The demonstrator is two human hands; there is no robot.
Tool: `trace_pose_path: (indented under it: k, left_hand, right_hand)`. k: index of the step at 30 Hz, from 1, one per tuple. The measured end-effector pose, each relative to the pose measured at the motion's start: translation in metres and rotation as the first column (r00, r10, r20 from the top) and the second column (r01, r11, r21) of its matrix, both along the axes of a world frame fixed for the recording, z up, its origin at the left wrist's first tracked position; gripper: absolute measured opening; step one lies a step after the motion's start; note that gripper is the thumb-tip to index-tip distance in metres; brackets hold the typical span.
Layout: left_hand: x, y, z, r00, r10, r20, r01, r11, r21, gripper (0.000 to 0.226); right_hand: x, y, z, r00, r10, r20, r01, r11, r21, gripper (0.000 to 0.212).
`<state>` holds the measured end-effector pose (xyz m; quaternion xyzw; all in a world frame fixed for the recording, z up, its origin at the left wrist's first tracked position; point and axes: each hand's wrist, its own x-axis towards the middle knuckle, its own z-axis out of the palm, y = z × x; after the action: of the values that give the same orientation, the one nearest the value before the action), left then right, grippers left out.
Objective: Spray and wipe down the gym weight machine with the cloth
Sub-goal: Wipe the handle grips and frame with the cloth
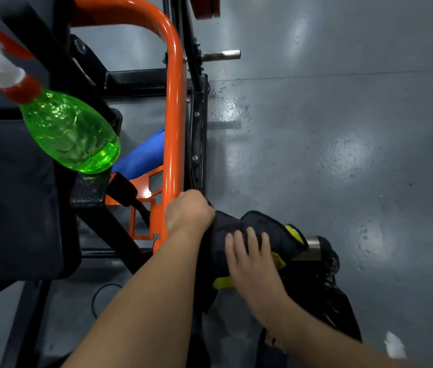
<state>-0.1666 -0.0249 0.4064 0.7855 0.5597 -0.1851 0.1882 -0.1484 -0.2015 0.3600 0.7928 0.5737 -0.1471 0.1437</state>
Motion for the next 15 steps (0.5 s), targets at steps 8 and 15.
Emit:
trace_pose_path:
  k: [8, 15]
  left_hand:
    - [0.005, 0.004, -0.005, 0.999, 0.009, -0.034, -0.010, 1.000, -0.019, 0.026]
    - [0.000, 0.004, -0.004, 1.000, -0.021, 0.001, 0.021, 1.000, -0.003, 0.029]
  right_hand:
    - [-0.001, 0.054, 0.022, 0.997, 0.004, -0.075, -0.014, 0.991, -0.129, 0.039]
    - [0.083, 0.108, 0.027, 0.527, -0.609, -0.592, -0.020, 0.688, -0.725, 0.038]
